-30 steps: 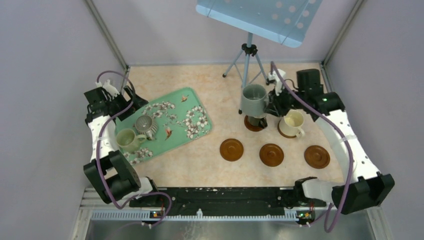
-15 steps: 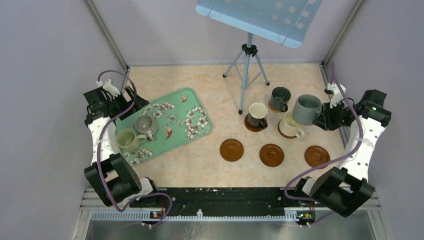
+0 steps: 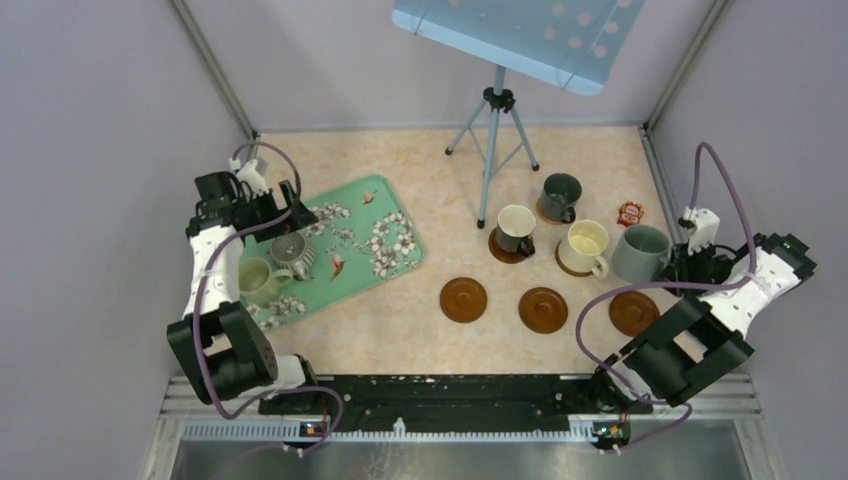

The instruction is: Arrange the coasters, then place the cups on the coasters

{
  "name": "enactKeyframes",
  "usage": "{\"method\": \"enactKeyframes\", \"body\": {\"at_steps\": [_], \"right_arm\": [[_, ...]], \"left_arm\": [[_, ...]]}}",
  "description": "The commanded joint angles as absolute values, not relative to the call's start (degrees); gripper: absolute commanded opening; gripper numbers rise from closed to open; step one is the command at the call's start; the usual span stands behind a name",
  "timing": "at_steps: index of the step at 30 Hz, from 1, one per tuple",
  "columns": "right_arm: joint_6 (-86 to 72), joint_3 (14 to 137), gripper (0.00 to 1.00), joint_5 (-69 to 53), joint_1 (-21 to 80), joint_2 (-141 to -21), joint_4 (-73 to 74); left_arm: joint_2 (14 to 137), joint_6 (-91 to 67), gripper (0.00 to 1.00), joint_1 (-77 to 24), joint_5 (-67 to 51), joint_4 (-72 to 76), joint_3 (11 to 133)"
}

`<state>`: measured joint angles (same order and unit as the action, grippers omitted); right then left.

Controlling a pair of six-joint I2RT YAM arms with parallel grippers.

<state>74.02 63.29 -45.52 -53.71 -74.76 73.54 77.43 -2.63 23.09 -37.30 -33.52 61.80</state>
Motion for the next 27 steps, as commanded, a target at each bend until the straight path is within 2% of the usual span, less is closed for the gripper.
{"method": "enactKeyframes", "body": {"at_steps": [1,14,27], "right_arm": [[81.2,61.7,0.0,-52.5,-56.0,-73.1,73.8],[101.7,58.0,0.0,-52.7,-71.9,-79.8,84.1],[95.9,46.0,0.0,-52.1,-74.4,-70.4,68.5]], "left_arm": [[76.5,2.6,0.99,17.0,-31.8,-35.2,64.6],[74.7,3.1,0.99,13.5,-29.6,-35.1,64.9],[74.0,1.6,0.99,13.1,-29.4,-35.4,66.0]]}}
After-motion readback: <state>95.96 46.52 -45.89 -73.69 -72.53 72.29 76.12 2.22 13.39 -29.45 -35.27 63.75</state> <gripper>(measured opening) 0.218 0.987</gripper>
